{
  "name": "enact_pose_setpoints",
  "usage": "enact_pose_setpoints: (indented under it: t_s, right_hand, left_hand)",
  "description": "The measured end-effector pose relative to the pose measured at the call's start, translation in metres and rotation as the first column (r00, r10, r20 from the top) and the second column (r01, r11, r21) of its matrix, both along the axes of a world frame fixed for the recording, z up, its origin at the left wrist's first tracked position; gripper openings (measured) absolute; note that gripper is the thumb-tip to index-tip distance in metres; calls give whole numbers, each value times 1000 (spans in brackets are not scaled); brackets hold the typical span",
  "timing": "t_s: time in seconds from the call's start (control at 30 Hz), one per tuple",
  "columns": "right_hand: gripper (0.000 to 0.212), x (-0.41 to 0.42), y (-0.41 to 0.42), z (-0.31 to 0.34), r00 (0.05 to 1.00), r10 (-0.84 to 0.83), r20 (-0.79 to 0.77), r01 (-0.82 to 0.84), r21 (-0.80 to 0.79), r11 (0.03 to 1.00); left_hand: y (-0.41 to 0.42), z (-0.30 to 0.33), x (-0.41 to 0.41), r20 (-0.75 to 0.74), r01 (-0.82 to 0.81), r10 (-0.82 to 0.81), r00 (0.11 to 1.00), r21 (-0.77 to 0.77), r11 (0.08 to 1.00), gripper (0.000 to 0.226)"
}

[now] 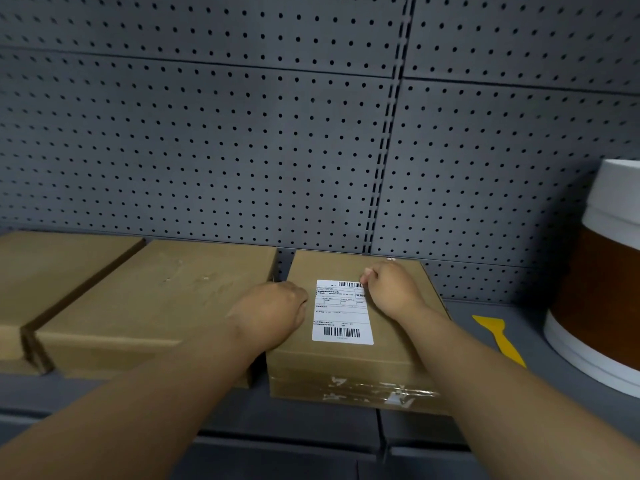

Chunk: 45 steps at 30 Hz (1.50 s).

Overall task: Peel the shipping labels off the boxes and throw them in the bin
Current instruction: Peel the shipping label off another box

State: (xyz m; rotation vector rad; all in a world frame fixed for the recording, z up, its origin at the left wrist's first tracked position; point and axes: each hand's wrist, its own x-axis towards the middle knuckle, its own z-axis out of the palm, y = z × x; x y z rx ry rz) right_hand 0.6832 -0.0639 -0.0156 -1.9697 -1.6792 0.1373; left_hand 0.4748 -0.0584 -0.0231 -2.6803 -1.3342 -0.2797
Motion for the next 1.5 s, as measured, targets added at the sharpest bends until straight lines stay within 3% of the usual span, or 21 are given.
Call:
enact_pose_setpoints:
  t_s: [0.17, 0.37, 0.53, 0.7, 0.87, 1.0, 1.13, 1.5]
  right_hand:
    - [39, 1, -2, 5, 994, -53, -96, 54, 14, 998]
    - [38, -1, -1, 2, 1000, -15, -7, 15, -22, 1000]
    - [34, 0, -4, 7, 989, -31, -144, 31, 3, 1000]
    - [22, -3, -8, 2, 1000, 5, -20, -5, 6, 1000]
    - [17, -4, -6, 4, 1000, 4, -15, -4, 7, 1000]
    - [33, -8, -4, 5, 999, 13, 41, -12, -27, 1000]
    - [15, -6, -7, 6, 990, 54, -134, -53, 15, 998]
    - [15, -5, -9, 7, 968, 91, -235, -89, 21, 996]
  left_hand:
    - [2, -1, -1, -14, 4, -3, 1000, 18, 1000, 30]
    - [2, 0, 1, -15, 2, -2, 1000, 14, 1000, 30]
    - [1, 0, 1, -11, 7, -7, 1000, 20, 1000, 30]
    - [4, -4, 0, 1, 8, -8, 1000, 19, 1000, 29]
    - [5, -5, -1, 16, 15, -15, 1000, 21, 1000, 30]
    - [4, -5, -1, 17, 16, -17, 1000, 22, 1000, 30]
    - [3, -5, -1, 26, 13, -14, 1000, 18, 1000, 30]
    - [2, -3, 0, 21, 0, 0, 1000, 11, 1000, 30]
